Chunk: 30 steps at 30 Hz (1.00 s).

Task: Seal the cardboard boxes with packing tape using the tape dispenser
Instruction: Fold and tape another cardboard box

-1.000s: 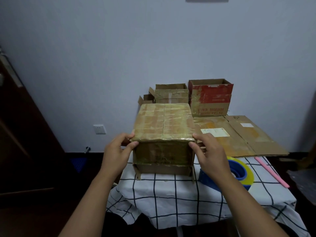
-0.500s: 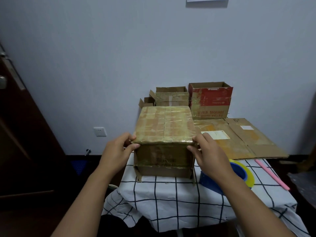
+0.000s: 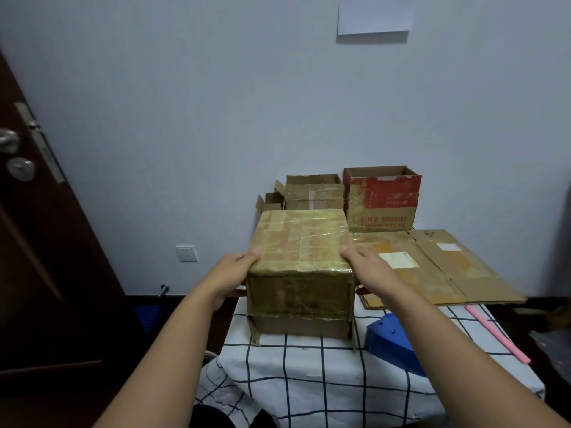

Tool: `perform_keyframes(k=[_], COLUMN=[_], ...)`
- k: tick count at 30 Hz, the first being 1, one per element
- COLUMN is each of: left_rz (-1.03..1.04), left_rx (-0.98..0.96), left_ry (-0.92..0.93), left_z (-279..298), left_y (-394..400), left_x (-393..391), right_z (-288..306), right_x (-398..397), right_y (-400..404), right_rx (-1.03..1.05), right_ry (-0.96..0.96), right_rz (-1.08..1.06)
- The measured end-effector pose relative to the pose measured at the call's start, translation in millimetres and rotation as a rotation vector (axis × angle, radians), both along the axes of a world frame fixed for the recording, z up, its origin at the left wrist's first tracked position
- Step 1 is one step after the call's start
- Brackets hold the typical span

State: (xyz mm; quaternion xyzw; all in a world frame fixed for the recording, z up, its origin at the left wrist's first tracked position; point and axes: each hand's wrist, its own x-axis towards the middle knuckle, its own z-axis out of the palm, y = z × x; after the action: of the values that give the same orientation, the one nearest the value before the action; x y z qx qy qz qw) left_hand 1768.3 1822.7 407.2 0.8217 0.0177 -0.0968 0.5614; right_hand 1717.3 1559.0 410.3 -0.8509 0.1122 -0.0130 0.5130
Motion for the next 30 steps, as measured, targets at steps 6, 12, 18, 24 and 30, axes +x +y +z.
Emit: perform_keyframes(k=[6, 12, 18, 24, 30], left_rz=[0.015, -0.105, -0.011, -0.095, -0.095], left_rx=[-0.044, -0.264, -0.61, -0.486, -0.583], left_ry=[-0.213, -0.341, -0.267, -0.206, -0.22], left_z=[6.9, 8.2, 0.2, -16.0, -25.2], left_y=[5.1, 18.5, 18.0, 14.5, 21.2], left_x=[3.6, -1.9, -14.8, -14.7, -12.0], right_z=[7.9, 0.2, -13.6, -23.9, -35.8], right_x=[-5.6, 0.8, 3.4, 2.2, 9.4], right_y=[-4.1, -12.5, -8.8, -0.5, -10.5], right_rx=[-0.011, 0.288, 0.781, 0.676, 0.676], right_ry=[-0.194, -0.308, -0.27, -0.188, -0.15], right_rz=[0.024, 0.115, 0.1, 0.184, 0.199])
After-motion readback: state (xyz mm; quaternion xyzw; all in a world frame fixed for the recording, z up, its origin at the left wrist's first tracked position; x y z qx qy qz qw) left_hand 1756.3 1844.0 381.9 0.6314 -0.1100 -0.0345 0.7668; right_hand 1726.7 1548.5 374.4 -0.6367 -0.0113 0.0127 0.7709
